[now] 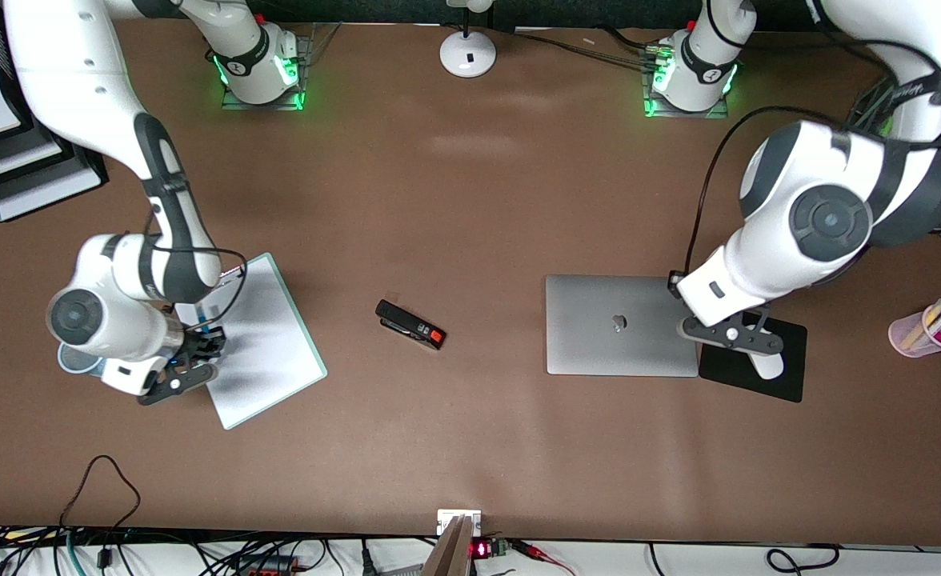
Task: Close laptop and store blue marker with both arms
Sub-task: 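Lift the blue marker with the right gripper while the left gripper rises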
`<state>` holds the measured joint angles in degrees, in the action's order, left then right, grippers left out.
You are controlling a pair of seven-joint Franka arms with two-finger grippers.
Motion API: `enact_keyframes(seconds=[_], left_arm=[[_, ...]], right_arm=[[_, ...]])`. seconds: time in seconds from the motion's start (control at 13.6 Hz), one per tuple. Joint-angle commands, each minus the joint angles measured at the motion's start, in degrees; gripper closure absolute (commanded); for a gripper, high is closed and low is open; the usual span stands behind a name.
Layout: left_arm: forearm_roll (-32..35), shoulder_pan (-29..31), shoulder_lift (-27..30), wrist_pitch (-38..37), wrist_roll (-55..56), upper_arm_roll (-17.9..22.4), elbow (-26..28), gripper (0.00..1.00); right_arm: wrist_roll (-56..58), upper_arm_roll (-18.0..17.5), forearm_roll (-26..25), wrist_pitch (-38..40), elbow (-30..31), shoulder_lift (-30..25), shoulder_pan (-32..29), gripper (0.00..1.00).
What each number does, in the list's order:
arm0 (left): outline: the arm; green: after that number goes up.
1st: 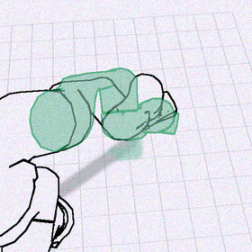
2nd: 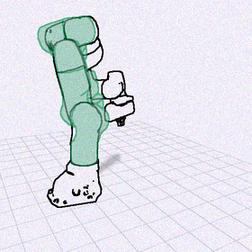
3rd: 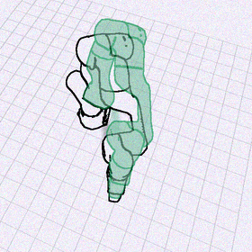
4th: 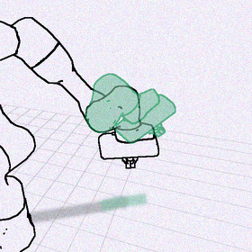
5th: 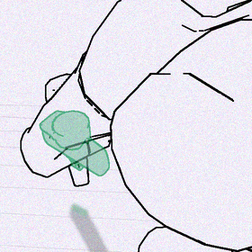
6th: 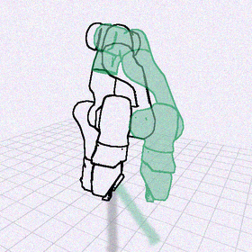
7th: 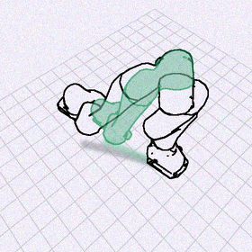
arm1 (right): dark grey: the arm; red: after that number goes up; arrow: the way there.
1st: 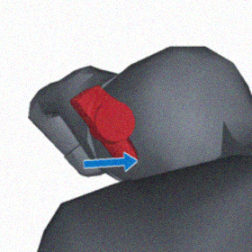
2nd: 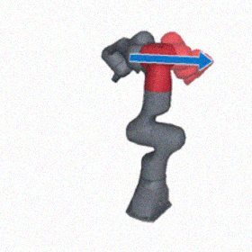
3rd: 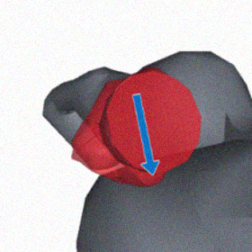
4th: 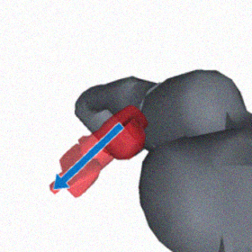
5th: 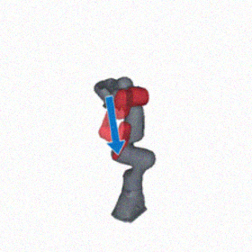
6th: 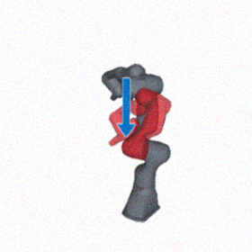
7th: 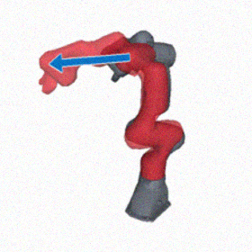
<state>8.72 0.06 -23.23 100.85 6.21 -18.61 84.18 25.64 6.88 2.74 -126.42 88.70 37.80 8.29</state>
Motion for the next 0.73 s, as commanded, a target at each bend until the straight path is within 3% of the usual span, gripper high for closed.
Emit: enact_keyframes(seconds=[0.0, 0.44, 0.66], left_arm=[[0.2, 0.5, 3.2, -1.4, -2.1, 0.0, 1.2, 0.00], [0.1, 0.7, 7.0, -6.0, -2.2, -0.1, 1.1, 0.00], [-6.8, 4.2, 9.2, -10.3, -3.5, 0.0, 0.9, 0.00]], right_arm=[[6.7, -0.3, 0.8, 2.0, 1.4, -6.3, -0.3, 0.98], [28.6, -0.2, 2.0, 4.5, 1.4, -12.8, -3.4, 1.00], [45.7, 0.3, 13.9, 4.5, -1.0, -13.1, -6.3, 1.00]])
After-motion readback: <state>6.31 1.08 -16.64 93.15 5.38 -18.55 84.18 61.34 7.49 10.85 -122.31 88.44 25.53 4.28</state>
